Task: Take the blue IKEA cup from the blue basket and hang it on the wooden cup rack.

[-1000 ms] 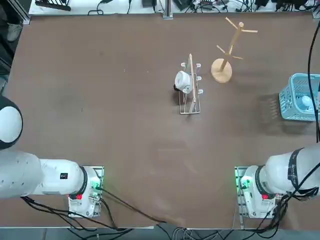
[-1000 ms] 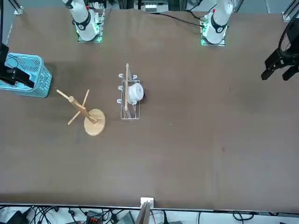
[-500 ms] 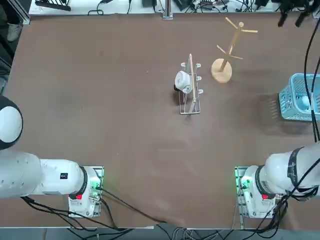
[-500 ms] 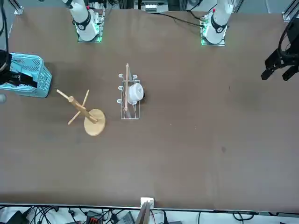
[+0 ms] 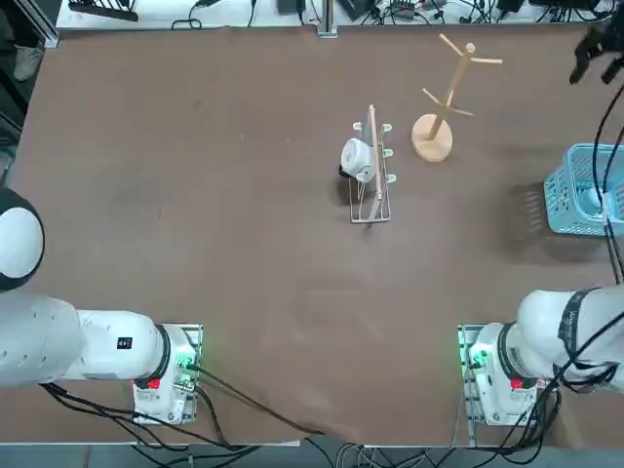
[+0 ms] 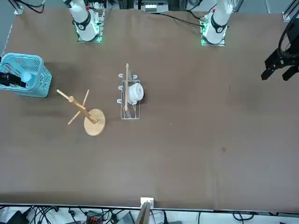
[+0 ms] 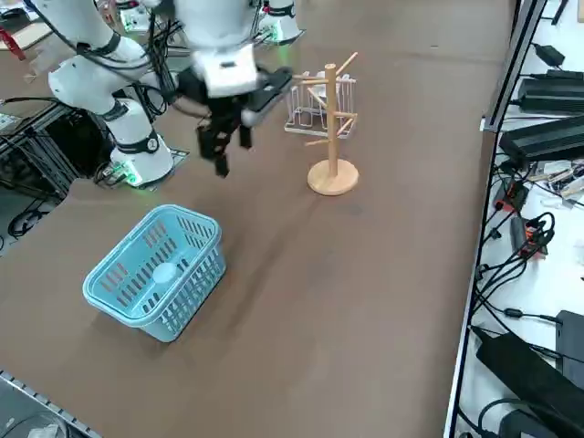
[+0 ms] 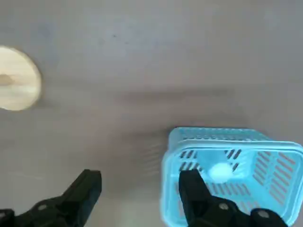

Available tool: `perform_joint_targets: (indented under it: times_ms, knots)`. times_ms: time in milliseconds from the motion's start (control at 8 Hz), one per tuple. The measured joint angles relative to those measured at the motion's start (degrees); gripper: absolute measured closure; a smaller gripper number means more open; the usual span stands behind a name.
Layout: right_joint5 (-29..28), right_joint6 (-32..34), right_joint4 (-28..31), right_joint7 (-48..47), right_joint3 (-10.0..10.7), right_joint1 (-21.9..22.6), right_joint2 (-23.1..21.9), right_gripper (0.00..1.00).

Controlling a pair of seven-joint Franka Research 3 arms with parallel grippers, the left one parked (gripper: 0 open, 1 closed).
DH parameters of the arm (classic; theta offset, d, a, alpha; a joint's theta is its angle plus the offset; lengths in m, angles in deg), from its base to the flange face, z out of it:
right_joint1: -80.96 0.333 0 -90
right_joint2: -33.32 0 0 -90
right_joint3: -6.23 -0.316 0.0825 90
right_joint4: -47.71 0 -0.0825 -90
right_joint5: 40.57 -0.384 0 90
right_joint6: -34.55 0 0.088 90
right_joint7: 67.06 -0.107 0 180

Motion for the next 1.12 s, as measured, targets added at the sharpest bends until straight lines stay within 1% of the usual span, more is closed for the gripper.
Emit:
perform_joint_targets:
  times_ms: [125, 250, 375, 500, 625, 875, 1125]
  knots:
    - [0.05, -5.92, 7.05, 5.43, 0.03, -3.55, -3.25, 0.00]
    - [0.06, -10.99, 12.99, 10.19, 0.07, -6.99, -5.50, 0.00]
    - [0.06, -15.90, 17.66, 14.54, 0.06, -10.09, -6.46, 0.00]
    - [0.06, -19.95, 21.25, 17.92, 0.05, -12.67, -6.50, 0.00]
    - [0.06, -22.53, 23.71, 20.24, 0.03, -14.76, -6.14, 0.00]
    - [0.06, -26.19, 25.20, 23.58, 0.01, -17.53, -4.06, 0.00]
    - [0.06, -30.38, 25.31, 25.82, -0.05, -19.87, 0.36, 0.00]
